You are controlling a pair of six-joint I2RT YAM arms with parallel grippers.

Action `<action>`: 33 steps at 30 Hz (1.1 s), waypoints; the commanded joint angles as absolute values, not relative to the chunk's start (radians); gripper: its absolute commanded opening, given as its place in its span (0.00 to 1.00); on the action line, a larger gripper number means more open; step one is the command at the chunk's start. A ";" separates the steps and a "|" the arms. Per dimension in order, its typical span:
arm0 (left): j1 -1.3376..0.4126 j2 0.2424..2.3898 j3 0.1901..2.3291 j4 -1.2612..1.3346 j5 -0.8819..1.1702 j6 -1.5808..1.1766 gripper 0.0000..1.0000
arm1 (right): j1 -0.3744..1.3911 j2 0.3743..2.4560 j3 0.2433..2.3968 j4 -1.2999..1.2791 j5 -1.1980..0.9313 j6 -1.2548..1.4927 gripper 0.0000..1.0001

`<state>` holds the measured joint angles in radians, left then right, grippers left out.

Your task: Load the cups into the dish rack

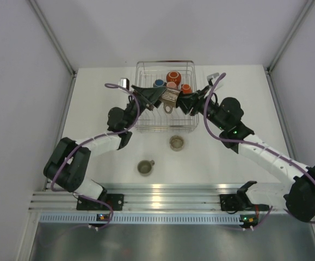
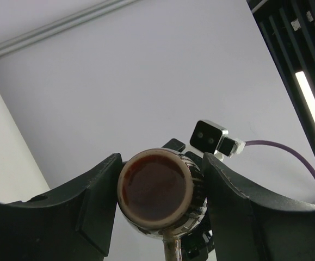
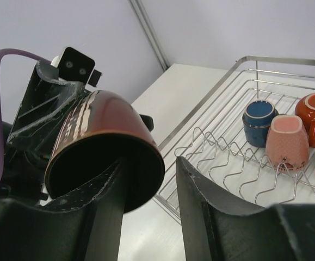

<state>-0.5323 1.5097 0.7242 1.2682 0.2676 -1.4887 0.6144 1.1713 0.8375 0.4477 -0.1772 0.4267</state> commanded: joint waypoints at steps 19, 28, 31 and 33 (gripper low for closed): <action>-0.216 1.660 1.043 1.148 0.411 -1.153 0.00 | 0.549 1.005 0.779 0.338 -0.129 0.345 0.43; -0.256 1.677 1.334 0.422 0.022 -0.409 0.00 | 0.445 1.017 0.753 0.327 -0.213 0.359 0.43; -0.297 1.707 1.365 0.400 -0.109 -0.313 0.00 | 0.417 1.038 0.742 0.347 -0.248 0.374 0.43; -0.320 1.729 1.376 0.400 -0.167 -0.284 0.00 | 0.407 1.051 0.738 0.353 -0.268 0.383 0.43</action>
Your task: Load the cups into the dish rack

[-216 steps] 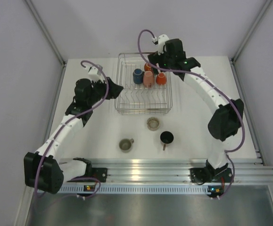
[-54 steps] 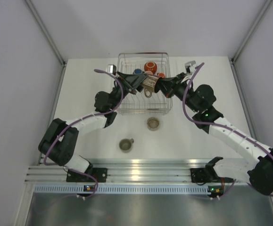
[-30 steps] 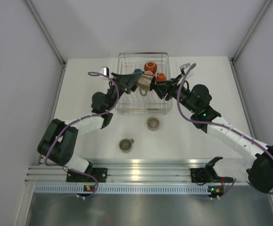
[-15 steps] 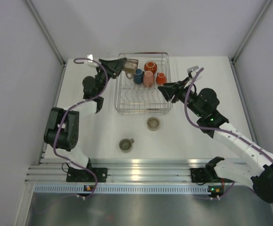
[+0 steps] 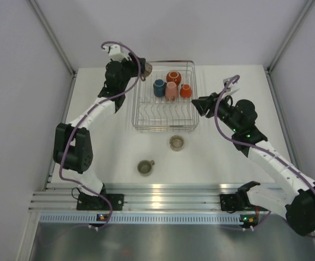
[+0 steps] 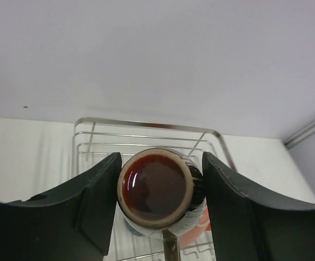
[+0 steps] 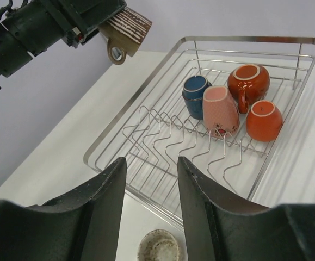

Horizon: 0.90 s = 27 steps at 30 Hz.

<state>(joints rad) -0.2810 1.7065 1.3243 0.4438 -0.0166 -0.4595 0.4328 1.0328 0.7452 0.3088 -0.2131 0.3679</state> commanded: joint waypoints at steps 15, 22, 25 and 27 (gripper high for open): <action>-0.347 1.893 1.442 0.400 -0.244 -0.186 0.00 | 0.353 1.049 0.680 0.354 -0.322 0.403 0.43; -0.348 1.969 1.485 0.400 -0.219 -0.170 0.00 | 0.331 1.045 0.658 0.347 -0.333 0.405 0.43; -0.348 2.005 1.505 0.402 -0.207 -0.167 0.00 | 0.321 1.040 0.652 0.341 -0.336 0.403 0.43; -0.348 2.020 1.519 0.400 -0.206 -0.167 0.00 | 0.311 1.039 0.650 0.333 -0.342 0.403 0.43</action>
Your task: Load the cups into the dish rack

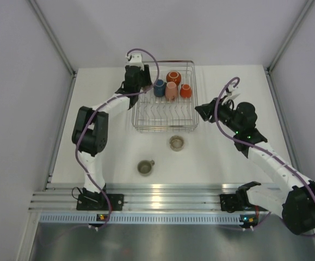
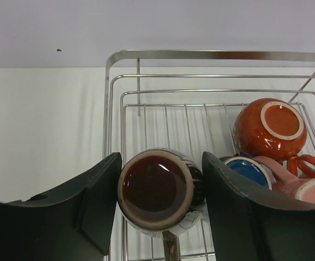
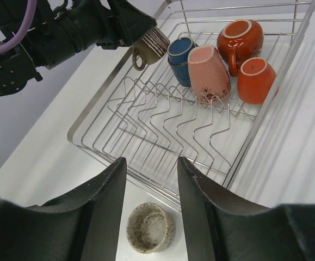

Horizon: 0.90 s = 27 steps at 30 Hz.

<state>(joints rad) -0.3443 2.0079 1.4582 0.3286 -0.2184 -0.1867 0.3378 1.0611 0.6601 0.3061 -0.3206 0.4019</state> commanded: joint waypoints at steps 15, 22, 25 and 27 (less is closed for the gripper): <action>-0.347 2.160 1.566 0.376 -0.206 -0.172 0.00 | 0.281 1.042 0.643 0.324 -0.359 0.402 0.42; -0.347 2.181 1.536 0.376 -0.224 -0.143 0.00 | 0.278 1.045 0.638 0.333 -0.368 0.408 0.42; -0.348 2.175 1.516 0.373 -0.248 -0.133 0.00 | 0.275 1.048 0.634 0.341 -0.373 0.414 0.42; -0.347 2.174 1.502 0.370 -0.262 -0.127 0.00 | 0.276 1.051 0.632 0.344 -0.374 0.417 0.42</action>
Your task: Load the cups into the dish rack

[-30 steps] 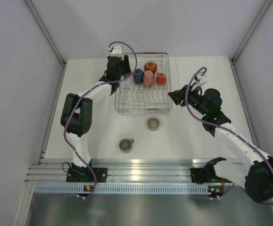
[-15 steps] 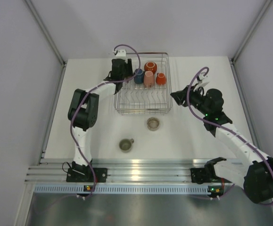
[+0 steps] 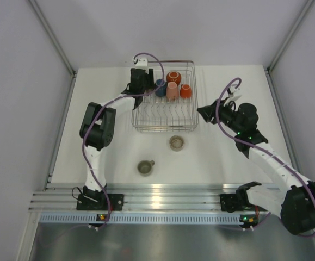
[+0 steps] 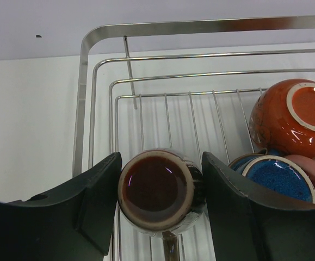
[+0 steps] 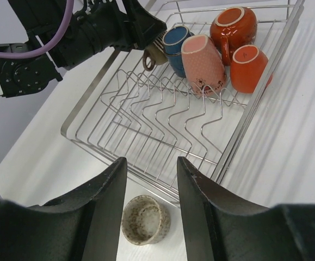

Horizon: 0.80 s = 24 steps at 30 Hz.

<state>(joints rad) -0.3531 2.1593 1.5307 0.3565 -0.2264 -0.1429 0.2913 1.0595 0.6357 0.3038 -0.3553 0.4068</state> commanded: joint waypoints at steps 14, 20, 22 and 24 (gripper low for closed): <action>-0.348 2.181 1.526 0.298 -0.282 -0.129 0.44 | 0.276 1.048 0.632 0.344 -0.385 0.430 0.42; -0.350 2.171 1.522 0.295 -0.279 -0.132 0.66 | 0.276 1.043 0.632 0.341 -0.385 0.428 0.42; -0.350 2.169 1.523 0.295 -0.279 -0.129 0.70 | 0.276 1.045 0.630 0.339 -0.385 0.428 0.42; -0.351 2.169 1.522 0.296 -0.273 -0.127 0.79 | 0.276 1.043 0.630 0.339 -0.385 0.428 0.42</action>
<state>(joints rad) -0.3637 2.1597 1.5257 0.3592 -0.2451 -0.1249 0.2909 1.0599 0.6277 0.3054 -0.3687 0.4236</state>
